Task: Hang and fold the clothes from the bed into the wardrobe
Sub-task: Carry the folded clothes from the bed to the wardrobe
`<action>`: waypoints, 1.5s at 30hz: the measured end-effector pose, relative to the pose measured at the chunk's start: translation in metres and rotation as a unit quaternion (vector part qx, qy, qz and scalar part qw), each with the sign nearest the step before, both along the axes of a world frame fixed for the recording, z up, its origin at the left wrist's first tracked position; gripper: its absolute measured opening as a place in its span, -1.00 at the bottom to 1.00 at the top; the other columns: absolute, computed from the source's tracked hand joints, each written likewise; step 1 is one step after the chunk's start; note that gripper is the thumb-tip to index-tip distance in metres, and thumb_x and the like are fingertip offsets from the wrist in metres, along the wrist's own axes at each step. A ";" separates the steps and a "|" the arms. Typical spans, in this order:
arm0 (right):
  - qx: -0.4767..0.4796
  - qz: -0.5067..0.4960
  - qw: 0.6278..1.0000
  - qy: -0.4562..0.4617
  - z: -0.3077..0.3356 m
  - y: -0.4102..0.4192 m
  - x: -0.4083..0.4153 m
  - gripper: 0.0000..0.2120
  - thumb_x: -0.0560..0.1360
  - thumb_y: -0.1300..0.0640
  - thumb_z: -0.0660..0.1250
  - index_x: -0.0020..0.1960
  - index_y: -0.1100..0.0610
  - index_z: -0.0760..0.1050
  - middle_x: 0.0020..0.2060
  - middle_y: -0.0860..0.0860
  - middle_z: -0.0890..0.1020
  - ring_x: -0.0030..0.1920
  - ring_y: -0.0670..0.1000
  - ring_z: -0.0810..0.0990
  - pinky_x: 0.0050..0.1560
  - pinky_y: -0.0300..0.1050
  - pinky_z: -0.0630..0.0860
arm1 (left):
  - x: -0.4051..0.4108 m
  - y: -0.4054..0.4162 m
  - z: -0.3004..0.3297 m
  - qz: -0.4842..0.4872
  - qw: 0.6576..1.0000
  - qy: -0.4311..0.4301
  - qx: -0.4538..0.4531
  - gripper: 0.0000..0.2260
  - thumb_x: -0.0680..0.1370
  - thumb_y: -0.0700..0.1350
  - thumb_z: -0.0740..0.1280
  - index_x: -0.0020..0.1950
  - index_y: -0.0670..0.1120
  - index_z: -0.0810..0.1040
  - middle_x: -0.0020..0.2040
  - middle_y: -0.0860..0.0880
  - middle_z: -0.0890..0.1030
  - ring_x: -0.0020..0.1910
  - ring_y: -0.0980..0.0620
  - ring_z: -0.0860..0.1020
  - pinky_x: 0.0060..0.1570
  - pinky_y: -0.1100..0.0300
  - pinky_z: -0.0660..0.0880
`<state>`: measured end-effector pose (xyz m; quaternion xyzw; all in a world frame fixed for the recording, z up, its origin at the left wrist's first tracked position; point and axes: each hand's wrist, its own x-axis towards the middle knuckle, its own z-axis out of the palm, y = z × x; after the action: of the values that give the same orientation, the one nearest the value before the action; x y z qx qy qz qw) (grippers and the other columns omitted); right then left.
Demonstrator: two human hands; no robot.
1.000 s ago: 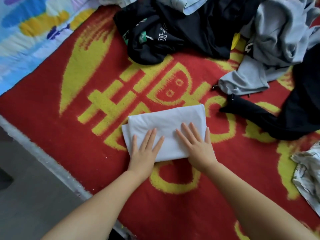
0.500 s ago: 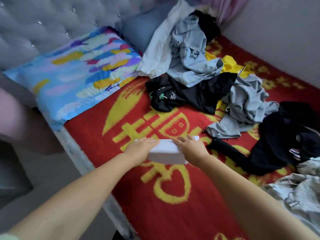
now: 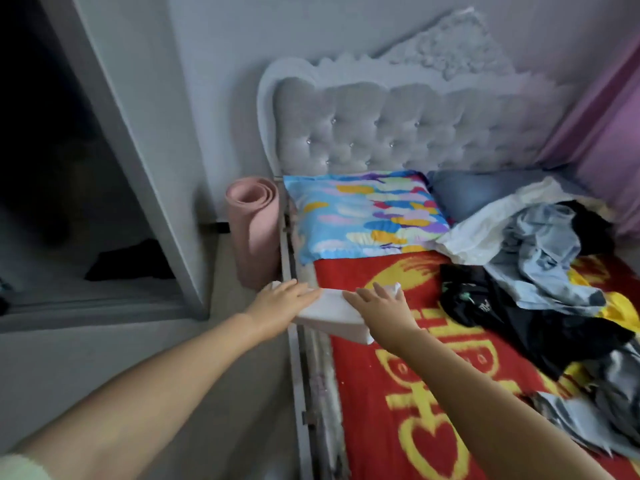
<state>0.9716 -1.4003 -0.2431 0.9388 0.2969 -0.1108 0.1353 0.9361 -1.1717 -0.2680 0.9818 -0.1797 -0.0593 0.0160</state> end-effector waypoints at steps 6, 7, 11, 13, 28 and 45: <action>-0.010 0.114 0.993 0.007 0.008 0.177 -0.026 -0.27 0.53 0.25 0.24 0.56 -0.05 -0.04 0.47 0.02 0.22 0.48 0.16 0.12 0.39 0.33 0.14 | -0.074 0.163 0.000 0.101 0.994 0.002 0.039 -0.45 0.60 -0.25 0.09 0.56 0.03 0.05 0.46 -0.02 0.25 0.43 -0.01 0.21 0.32 0.01 0.26; -0.020 0.127 0.991 0.017 0.006 0.210 -0.032 -0.28 0.53 0.23 0.24 0.56 -0.05 -0.04 0.47 0.03 0.21 0.49 0.15 0.12 0.39 0.32 0.13 | -0.088 0.190 -0.002 0.119 0.992 0.017 0.039 -0.46 0.60 -0.22 0.09 0.55 0.03 0.04 0.46 -0.03 0.24 0.44 -0.01 0.19 0.33 0.00 0.26; -0.019 0.182 0.983 0.031 0.002 0.350 -0.054 -0.30 0.53 0.23 0.24 0.56 -0.07 0.01 0.46 0.03 0.25 0.47 0.16 0.17 0.40 0.27 0.15 | -0.139 0.312 0.000 0.193 0.980 0.039 0.029 -0.41 0.58 -0.22 0.13 0.57 0.02 0.00 0.48 -0.05 0.24 0.43 -0.03 0.23 0.28 0.02 0.30; -0.012 0.220 0.975 0.030 0.002 0.419 -0.068 -0.34 0.55 0.22 0.21 0.55 -0.08 0.03 0.45 0.03 0.27 0.44 0.16 0.22 0.39 0.26 0.17 | -0.168 0.371 0.004 0.234 0.971 0.047 0.021 -0.39 0.57 -0.23 0.15 0.57 0.02 -0.01 0.48 -0.05 0.24 0.43 -0.02 0.24 0.25 0.05 0.29; -0.012 0.331 0.940 0.084 -0.047 0.689 -0.032 -0.30 0.49 0.36 0.19 0.53 -0.07 0.10 0.35 0.07 0.41 0.30 0.19 0.43 0.25 0.12 0.37 | -0.169 0.606 -0.026 0.361 0.925 0.097 0.064 -0.38 0.54 -0.18 0.26 0.54 0.05 0.09 0.37 -0.09 0.36 0.37 -0.07 0.31 0.23 0.00 0.37; -0.065 0.278 0.947 0.146 -0.116 0.877 0.126 -0.28 0.48 0.35 0.22 0.53 -0.10 0.12 0.34 0.06 0.42 0.32 0.16 0.42 0.31 0.11 0.32 | 0.005 0.812 -0.110 0.295 0.939 0.175 0.010 -0.36 0.52 -0.22 0.26 0.54 0.04 0.08 0.34 -0.09 0.38 0.34 -0.13 0.36 0.17 -0.03 0.43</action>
<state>1.0972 -0.5231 -0.3589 0.7818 0.5545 -0.2242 0.1764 0.9406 -0.3601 -0.3781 0.9649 0.1241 -0.2248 0.0546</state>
